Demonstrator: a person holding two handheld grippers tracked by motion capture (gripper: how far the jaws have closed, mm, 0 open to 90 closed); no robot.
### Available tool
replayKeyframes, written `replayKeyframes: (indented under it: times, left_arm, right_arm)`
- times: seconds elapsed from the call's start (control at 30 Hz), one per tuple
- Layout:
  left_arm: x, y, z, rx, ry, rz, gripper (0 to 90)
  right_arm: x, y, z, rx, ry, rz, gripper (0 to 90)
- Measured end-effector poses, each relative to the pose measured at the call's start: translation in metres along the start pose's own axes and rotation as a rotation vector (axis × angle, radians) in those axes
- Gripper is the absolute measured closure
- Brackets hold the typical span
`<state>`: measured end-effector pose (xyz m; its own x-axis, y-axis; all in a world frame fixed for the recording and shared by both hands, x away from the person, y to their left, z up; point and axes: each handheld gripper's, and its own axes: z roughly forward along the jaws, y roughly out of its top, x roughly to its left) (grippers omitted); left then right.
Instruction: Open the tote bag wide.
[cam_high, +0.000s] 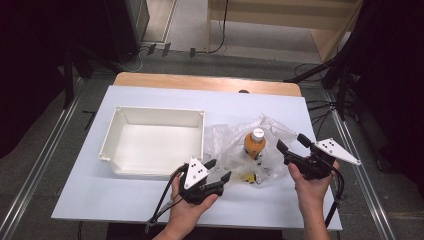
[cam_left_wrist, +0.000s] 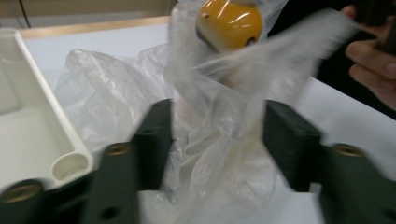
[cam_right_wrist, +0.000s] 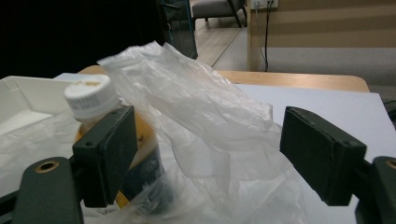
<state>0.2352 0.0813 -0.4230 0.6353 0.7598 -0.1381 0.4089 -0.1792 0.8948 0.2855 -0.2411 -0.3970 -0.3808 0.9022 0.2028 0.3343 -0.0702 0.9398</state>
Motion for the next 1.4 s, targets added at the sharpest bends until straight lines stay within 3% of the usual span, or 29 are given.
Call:
replayKeyframes:
  times: [0.03,0.1,0.13,0.17,0.23,0.27,0.3,0.37,0.4,0.47,0.63,0.67,0.8,0.9,1.0,1.13,1.3,1.4]
  left_arm:
    - [0.001,-0.001,0.002,0.009,0.006,-0.003,64.8]
    - [0.003,-0.003,0.006,0.040,0.008,0.003,74.6]
    - [0.004,-0.005,0.007,0.051,0.001,0.001,74.6]
    - [0.008,-0.008,0.011,0.085,-0.067,-0.012,88.3]
    - [0.009,-0.010,0.013,0.096,-0.083,-0.015,90.0]
    - [0.009,-0.012,0.015,0.112,-0.077,-0.014,90.0]
    - [0.010,-0.014,0.018,0.129,-0.070,-0.010,90.0]
    - [0.014,-0.019,0.022,0.162,-0.051,-0.022,90.0]
    - [0.014,-0.019,0.022,0.162,-0.051,-0.022,90.0]
    - [0.019,-0.025,0.025,0.212,-0.031,-0.025,90.0]
    - [0.022,-0.034,0.030,0.280,-0.022,-0.023,90.0]
    - [0.022,-0.036,0.030,0.302,-0.018,-0.027,90.0]
    - [0.022,-0.036,0.030,0.324,-0.005,-0.014,90.0]
    - [0.021,-0.035,0.026,0.307,-0.021,0.005,85.8]
    - [0.017,-0.030,0.018,0.231,-0.043,0.012,64.9]
    - [0.009,-0.019,0.008,0.135,-0.038,0.033,49.4]
    - [0.004,-0.007,-0.004,0.034,-0.056,0.034,34.6]
    - [0.003,0.000,-0.004,0.018,-0.064,0.037,30.0]
  right_arm:
    - [0.003,0.003,0.003,-0.010,0.009,-0.002,26.3]
    - [0.004,0.003,0.009,-0.013,0.000,0.004,33.3]
    - [0.004,0.003,0.009,-0.013,0.000,0.004,33.3]
    - [0.004,-0.001,0.017,-0.010,0.015,0.019,47.7]
    - [0.001,-0.005,0.025,0.023,0.035,0.039,63.2]
    - [0.001,-0.005,0.025,0.023,0.035,0.039,63.2]
    - [-0.001,-0.009,0.029,0.047,0.042,0.042,69.2]
    - [-0.005,-0.023,0.043,0.135,0.001,0.043,87.3]
    - [-0.005,-0.023,0.043,0.135,0.001,0.043,87.3]
    - [-0.009,-0.032,0.050,0.199,-0.030,0.037,90.0]
    - [-0.015,-0.037,0.053,0.238,-0.051,0.054,90.0]
    - [-0.018,-0.040,0.055,0.274,-0.075,0.044,90.0]
    - [-0.023,-0.048,0.060,0.326,-0.100,0.057,90.0]
    - [-0.028,-0.054,0.060,0.345,-0.116,0.081,87.5]
    - [-0.030,-0.051,0.050,0.277,-0.067,0.109,71.4]
    - [-0.027,-0.038,0.030,0.151,-0.024,0.108,58.7]
    - [-0.025,-0.023,0.011,0.056,-0.047,0.082,43.4]
    - [-0.022,-0.011,0.005,0.007,-0.048,0.076,38.1]
